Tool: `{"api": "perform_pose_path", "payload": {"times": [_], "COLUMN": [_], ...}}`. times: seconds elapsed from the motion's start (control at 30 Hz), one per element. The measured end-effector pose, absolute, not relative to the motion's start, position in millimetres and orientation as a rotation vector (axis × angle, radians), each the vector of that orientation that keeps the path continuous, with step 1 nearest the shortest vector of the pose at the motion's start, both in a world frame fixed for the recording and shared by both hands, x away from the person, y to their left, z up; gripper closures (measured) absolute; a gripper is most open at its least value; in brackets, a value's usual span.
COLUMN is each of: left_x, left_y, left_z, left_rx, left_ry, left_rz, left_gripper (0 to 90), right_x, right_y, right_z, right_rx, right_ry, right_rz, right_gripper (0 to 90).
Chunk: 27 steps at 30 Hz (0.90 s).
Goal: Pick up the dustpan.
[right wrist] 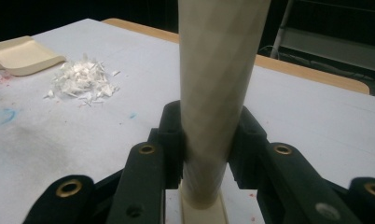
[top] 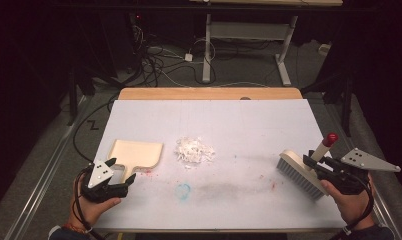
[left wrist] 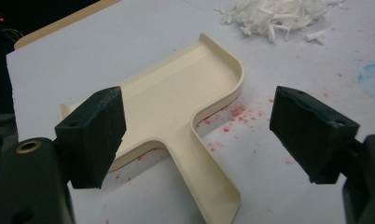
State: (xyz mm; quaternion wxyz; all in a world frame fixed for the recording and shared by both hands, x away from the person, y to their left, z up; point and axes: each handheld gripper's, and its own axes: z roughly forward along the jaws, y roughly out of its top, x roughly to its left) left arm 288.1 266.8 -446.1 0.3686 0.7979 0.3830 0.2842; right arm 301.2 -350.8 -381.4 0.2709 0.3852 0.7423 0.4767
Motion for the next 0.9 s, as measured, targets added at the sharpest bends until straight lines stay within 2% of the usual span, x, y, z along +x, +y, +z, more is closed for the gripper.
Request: {"api": "perform_pose_path", "payload": {"times": [0.4,0.5,0.8,0.9], "left_x": [285.2,287.0,293.5,298.8], "left_y": [260.8,263.3,272.6,277.8], "left_z": [-449.3,-448.6,-447.5,-453.5], "left_rx": [2.08,2.118,2.133,2.116], "left_ry": [0.98,1.003,1.191,1.304], "left_rz": [0.728,0.651,0.549,0.488], "left_gripper": [17.8,18.7,21.5,21.5], "right_x": [301.9,302.4,306.2,307.2], "right_y": [-348.3,-345.3,-342.1,-341.2], "right_z": [-379.9,-379.9,-381.5,-382.1], "right_rx": [1.02,1.015,1.001,1.001], "right_ry": [1.985,1.992,2.018,2.023], "right_rz": [1.288,1.286,1.274,1.266], "right_gripper": [70.8,70.8,70.8,70.8]}}
